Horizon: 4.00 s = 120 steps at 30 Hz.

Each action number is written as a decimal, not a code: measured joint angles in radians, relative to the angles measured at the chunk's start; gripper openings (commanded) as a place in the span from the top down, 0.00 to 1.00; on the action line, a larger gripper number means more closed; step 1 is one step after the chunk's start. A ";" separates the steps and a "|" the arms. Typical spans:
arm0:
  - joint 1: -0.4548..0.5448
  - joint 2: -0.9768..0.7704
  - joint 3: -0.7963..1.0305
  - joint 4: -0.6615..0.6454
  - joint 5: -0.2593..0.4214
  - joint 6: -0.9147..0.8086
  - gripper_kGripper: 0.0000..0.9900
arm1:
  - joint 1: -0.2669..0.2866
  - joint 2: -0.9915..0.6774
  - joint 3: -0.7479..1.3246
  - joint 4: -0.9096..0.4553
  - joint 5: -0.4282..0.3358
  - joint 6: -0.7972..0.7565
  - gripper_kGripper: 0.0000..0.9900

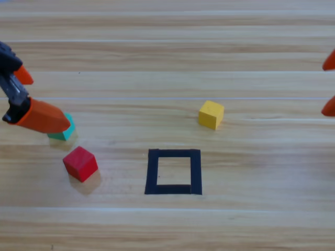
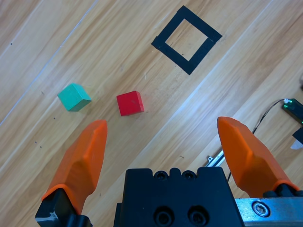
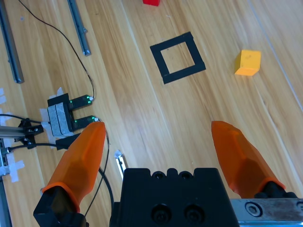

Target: Stack the blocks in the rectangular block: red at the bottom, yellow in the middle, green on top

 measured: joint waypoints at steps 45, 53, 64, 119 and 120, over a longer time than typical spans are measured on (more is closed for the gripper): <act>0.321 0.331 -0.253 0.151 -0.038 -0.023 0.00 | 0.144 1.026 -1.128 0.470 -0.487 0.085 0.01; 0.321 0.351 -0.206 0.185 -0.031 0.029 0.00 | 0.147 1.129 -1.206 0.496 -0.510 0.088 0.01; 0.321 0.439 -0.110 0.089 -0.116 0.063 0.00 | 0.148 1.186 -1.212 0.496 -0.542 0.088 0.09; 0.224 0.621 0.077 -0.227 -0.078 -0.090 0.00 | 0.147 0.634 -0.408 0.202 -0.413 0.375 0.99; 0.224 0.621 0.080 -0.235 -0.078 -0.090 0.00 | 0.147 0.625 -0.393 0.195 -0.403 0.380 0.99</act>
